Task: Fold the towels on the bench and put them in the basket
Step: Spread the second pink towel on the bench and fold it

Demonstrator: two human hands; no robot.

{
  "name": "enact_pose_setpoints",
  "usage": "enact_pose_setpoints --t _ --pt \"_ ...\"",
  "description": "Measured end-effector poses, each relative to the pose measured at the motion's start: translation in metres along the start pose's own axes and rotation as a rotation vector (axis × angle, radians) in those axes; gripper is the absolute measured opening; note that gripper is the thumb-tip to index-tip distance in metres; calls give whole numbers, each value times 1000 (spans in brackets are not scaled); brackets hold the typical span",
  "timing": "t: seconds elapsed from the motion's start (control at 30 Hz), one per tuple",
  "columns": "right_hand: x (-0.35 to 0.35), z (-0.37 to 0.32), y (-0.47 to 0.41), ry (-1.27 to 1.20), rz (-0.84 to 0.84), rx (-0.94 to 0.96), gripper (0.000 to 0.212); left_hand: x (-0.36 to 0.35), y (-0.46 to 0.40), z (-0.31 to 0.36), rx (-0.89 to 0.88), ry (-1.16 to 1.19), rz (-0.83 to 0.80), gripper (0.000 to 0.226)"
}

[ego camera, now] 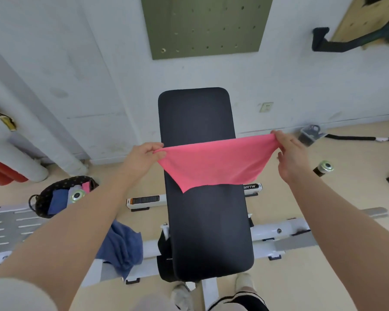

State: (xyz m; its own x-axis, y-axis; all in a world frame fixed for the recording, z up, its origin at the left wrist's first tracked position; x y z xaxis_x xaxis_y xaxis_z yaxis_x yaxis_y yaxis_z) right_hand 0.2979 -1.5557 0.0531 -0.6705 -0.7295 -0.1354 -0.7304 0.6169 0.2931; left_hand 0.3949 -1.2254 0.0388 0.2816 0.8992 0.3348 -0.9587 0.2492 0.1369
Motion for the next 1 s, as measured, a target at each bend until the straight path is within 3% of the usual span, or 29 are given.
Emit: enact_pose_setpoints --t 0.13,0.23,0.33,0.5,0.7,0.87,1.0 --pt "18 7 -6 -21 -179 13 23 3 7 -13 201 130 -262 11" --pt "24 9 -18 79 -197 -61 19 0 4 -14 294 156 -292 11" --pt "18 19 -36 142 -236 -109 5 -9 -11 -22 317 148 -133 11" --pt "-5 63 -81 312 -198 -117 22 -37 -44 -71 340 29 138 14" --pt "-34 111 -148 466 -83 -152 7 -69 -98 -105 394 -14 247 17" --pt "-56 109 -205 532 -64 -117 22 -74 -148 -108 399 192 373 22" --pt "-80 107 -235 493 -100 -138 23 -70 -181 -104 328 124 461 19"
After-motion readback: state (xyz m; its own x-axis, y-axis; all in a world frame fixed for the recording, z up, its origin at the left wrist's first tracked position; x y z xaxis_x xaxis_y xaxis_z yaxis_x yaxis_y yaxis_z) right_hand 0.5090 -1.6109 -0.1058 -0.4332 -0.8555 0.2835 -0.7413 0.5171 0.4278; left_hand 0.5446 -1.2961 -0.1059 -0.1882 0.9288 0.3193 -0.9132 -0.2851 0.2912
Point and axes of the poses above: each hand's wrist, its own y-axis away from the middle knuckle, its own x-axis out of the back of the hand, z = x × y, the point moved 1 cm from there along -y, towards the middle knuckle, and after that the axes turned 4 degrees about y, right-handed, at the moved point
